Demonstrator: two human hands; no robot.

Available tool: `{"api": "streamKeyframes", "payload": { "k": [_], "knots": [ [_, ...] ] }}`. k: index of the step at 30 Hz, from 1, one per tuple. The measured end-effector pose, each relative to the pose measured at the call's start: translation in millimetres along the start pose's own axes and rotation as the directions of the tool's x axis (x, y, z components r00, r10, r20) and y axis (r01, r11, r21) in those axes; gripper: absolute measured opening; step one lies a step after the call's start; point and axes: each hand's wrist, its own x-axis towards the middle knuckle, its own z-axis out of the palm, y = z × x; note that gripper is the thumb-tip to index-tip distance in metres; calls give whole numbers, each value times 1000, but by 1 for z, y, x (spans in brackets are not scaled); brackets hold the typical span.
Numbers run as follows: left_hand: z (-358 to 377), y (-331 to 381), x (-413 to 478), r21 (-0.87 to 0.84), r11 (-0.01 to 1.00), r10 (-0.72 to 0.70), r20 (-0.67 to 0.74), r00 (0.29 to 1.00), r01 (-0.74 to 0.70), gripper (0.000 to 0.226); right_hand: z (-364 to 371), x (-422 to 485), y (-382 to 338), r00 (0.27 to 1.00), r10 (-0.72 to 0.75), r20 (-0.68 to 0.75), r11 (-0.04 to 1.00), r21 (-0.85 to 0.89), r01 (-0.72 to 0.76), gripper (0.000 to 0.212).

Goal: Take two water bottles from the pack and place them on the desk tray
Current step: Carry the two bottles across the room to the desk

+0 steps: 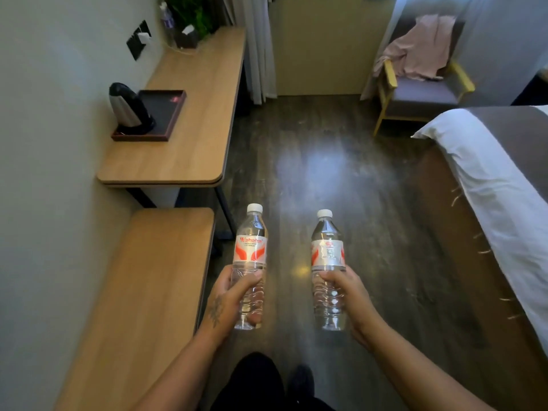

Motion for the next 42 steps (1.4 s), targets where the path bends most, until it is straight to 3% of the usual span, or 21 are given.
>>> {"api": "streamKeyframes", "payload": {
  "k": [14, 21, 26, 34, 40, 42],
  "knots": [
    [0, 165, 313, 13, 1000, -11, 63, 998, 10, 66, 81, 299, -153, 998, 9, -54, 999, 46, -7, 75],
    [3, 262, 439, 39, 999, 1, 81, 997, -4, 73, 110, 410, -228, 997, 10, -81, 999, 54, -5, 74],
    [22, 314, 529, 49, 999, 14, 29, 999, -16, 76, 111, 499, -275, 996, 6, -87, 999, 41, -2, 62],
    [82, 394, 676, 3, 999, -33, -12, 999, 34, 83, 97, 671, -367, 999, 23, -22, 999, -27, -23, 77],
    [113, 445, 758, -41, 998, -42, -46, 998, 40, 72, 97, 769, -442, 998, 46, 47, 994, -97, -41, 65],
    [118, 460, 779, -47, 998, -33, -64, 997, 30, 78, 102, 793, -459, 997, 54, 48, 995, -90, -49, 71]
  ]
}}
